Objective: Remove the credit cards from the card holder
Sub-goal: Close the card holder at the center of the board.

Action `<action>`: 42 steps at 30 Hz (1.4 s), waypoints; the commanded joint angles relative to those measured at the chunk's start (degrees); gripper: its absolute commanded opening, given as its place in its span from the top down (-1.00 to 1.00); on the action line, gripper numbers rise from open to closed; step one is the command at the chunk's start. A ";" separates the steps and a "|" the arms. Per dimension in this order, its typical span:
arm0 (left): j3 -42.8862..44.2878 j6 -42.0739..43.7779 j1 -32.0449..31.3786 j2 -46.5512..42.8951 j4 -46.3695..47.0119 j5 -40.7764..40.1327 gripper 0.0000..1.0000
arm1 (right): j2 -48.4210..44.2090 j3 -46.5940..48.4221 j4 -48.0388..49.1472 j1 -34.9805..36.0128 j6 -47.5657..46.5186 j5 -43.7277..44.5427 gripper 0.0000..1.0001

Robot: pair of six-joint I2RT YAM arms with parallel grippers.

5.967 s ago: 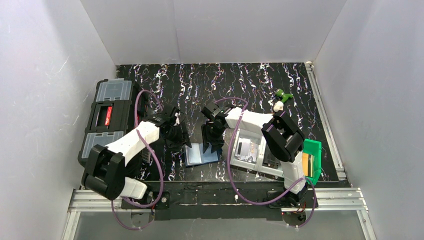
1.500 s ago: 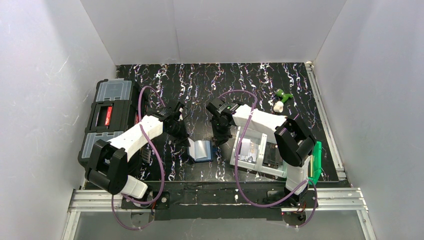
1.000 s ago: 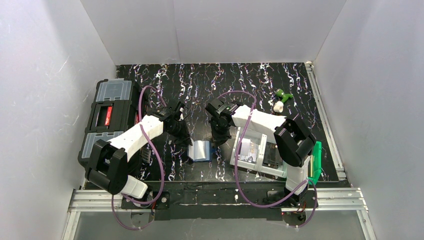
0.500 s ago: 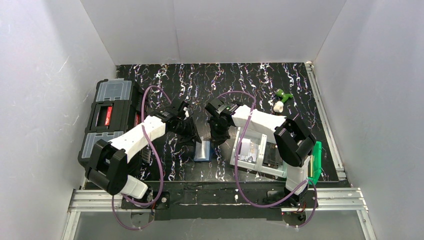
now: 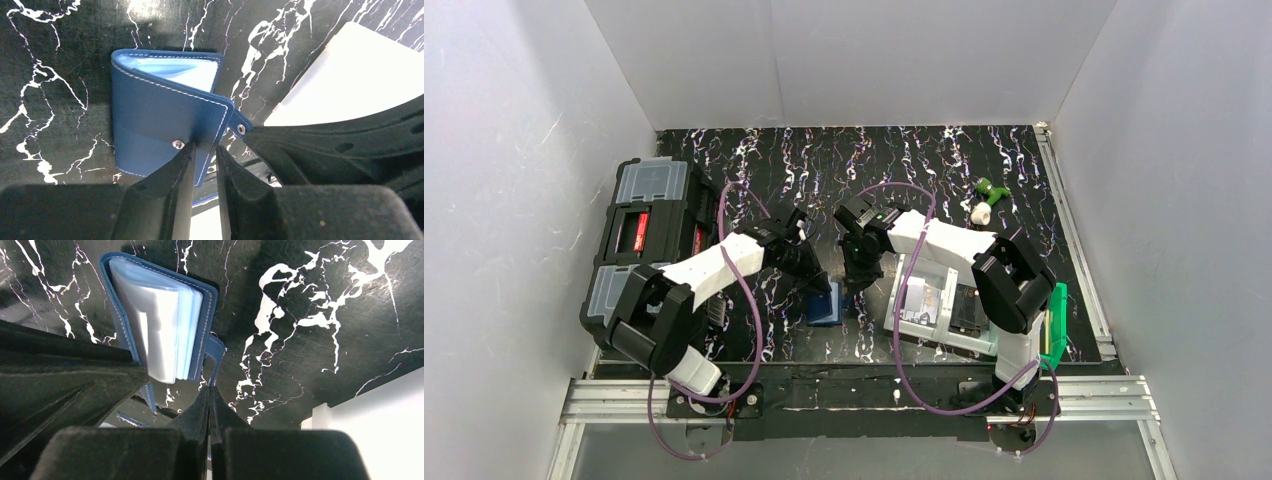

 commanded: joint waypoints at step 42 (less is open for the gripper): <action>3.01 6.58 -0.48 2.92 -8.07 -11.38 0.83 | 1.88 4.47 0.53 0.40 0.63 -2.38 0.97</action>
